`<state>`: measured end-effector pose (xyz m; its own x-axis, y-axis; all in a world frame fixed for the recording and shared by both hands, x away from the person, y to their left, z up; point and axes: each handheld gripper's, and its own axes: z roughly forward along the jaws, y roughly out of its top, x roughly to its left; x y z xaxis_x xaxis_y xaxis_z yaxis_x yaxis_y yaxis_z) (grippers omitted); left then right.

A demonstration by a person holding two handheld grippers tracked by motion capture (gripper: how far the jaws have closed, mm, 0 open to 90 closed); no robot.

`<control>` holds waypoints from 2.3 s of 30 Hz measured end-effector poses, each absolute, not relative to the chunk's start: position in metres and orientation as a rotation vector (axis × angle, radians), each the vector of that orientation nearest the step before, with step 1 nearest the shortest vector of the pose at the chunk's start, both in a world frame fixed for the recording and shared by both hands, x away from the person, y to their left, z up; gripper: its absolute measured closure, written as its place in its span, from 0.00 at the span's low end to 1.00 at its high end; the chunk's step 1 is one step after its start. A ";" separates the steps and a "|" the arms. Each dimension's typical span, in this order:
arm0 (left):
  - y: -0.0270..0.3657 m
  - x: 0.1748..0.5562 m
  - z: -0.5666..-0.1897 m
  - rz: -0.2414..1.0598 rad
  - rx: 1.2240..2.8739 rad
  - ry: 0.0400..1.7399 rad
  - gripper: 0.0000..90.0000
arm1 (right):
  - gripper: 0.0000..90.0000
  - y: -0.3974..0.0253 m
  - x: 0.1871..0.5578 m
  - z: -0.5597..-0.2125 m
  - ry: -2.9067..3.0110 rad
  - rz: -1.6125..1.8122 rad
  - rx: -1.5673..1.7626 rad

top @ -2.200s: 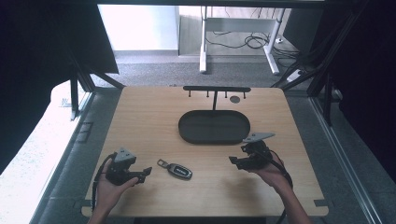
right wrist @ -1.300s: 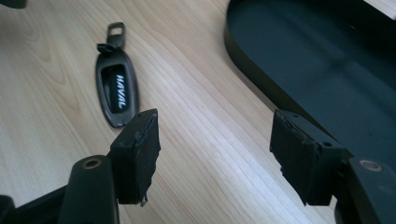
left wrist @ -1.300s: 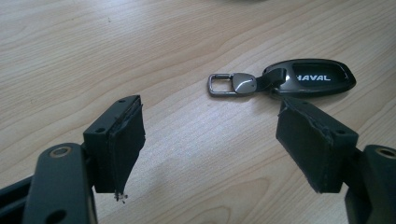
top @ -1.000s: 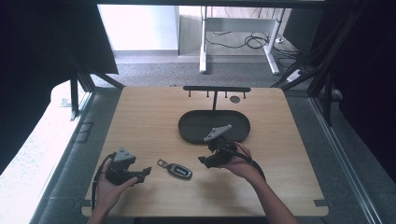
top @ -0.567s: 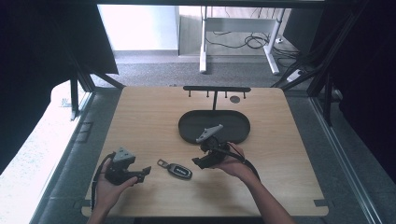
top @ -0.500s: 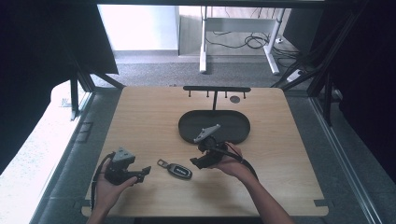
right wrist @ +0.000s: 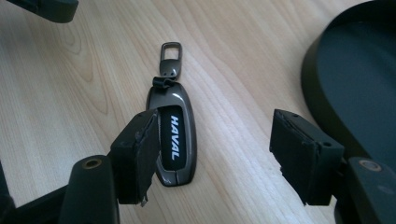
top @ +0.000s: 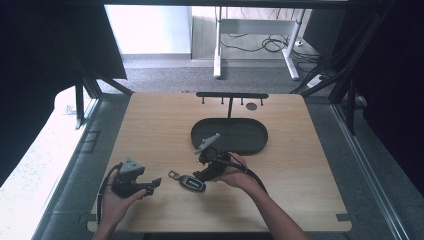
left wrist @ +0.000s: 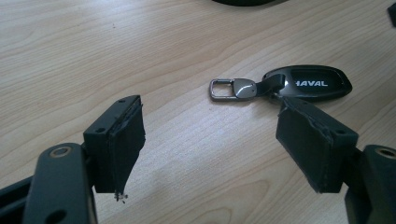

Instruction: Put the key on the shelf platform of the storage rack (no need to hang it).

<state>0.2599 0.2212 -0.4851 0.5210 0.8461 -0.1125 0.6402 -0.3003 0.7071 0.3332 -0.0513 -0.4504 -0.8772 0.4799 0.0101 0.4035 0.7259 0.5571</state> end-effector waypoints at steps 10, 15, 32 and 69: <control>0.222 0.261 -0.485 0.366 2.048 1.200 0.27 | 0.38 -0.033 0.337 -0.468 2.840 0.781 0.707; 0.222 0.261 -0.485 0.367 2.048 1.200 0.27 | 0.38 -0.026 0.338 -0.477 2.861 0.739 0.715; 0.223 0.261 -0.485 0.366 2.047 1.202 0.27 | 0.42 -0.008 0.336 -0.500 2.943 0.616 0.653; 0.223 0.262 -0.486 0.371 2.048 1.204 0.27 | 0.55 -0.014 0.340 -0.489 3.010 0.667 0.660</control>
